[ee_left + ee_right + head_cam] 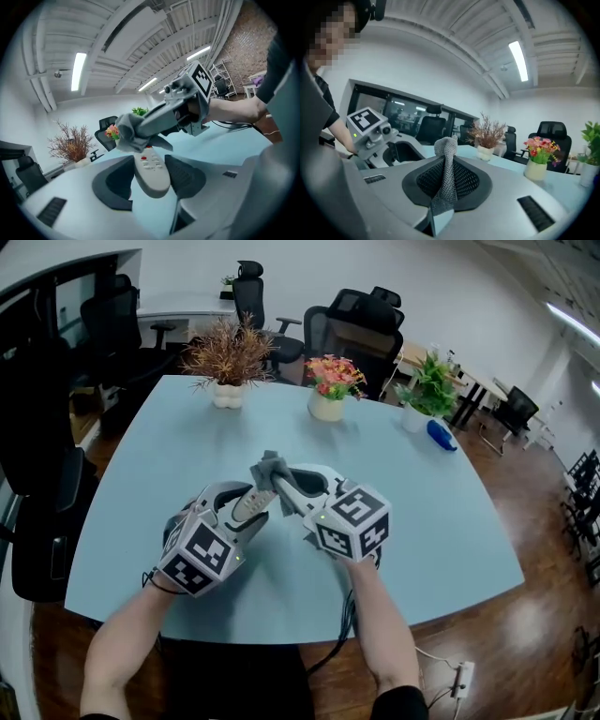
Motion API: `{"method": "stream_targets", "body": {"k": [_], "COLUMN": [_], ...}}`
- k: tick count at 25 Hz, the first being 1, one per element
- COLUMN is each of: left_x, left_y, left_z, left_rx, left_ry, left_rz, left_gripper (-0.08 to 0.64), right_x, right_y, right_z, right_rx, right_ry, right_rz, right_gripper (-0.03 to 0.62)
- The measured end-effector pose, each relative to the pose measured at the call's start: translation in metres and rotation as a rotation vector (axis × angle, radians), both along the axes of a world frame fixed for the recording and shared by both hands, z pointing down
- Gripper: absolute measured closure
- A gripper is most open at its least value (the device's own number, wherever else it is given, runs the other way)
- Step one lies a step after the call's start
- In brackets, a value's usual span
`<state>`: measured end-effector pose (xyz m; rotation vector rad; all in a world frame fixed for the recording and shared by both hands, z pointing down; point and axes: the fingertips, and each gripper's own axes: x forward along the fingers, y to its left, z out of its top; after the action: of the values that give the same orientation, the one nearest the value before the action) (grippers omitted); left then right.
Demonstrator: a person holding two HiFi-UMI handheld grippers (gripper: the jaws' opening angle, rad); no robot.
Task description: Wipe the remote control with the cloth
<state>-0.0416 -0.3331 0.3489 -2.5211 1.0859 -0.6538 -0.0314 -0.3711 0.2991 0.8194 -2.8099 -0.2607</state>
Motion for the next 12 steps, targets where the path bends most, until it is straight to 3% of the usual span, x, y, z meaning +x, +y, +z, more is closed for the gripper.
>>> {"method": "stream_targets", "body": {"k": [2,4,7,9,12], "left_x": [0.003,0.005,-0.001,-0.007,-0.004], "left_y": [0.005,0.008,0.008,0.007,0.013], "left_z": [-0.009,-0.019,-0.031,-0.036,-0.042], "left_rx": [0.026,0.019,-0.074,-0.104,-0.029], "left_ry": [0.055,0.141,0.344,0.422,0.394], "left_rz": [0.035,0.066,0.104,0.111,0.131], "left_gripper": [0.359,0.359,0.360,0.360,0.360], "right_x": [0.008,0.034,0.063,0.054,0.012], "right_y": [-0.013,-0.037,-0.052,-0.032,0.015], "right_z": [0.015,0.025,0.014,-0.013,-0.036], "right_rx": [-0.042,-0.085,-0.075,-0.024,-0.060], "right_ry": [0.046,0.066,0.019,-0.090,-0.237], "right_rz": [0.071,0.206,0.325,0.233,-0.067], "right_gripper": [0.568,0.568,0.568,0.568,0.568]}}
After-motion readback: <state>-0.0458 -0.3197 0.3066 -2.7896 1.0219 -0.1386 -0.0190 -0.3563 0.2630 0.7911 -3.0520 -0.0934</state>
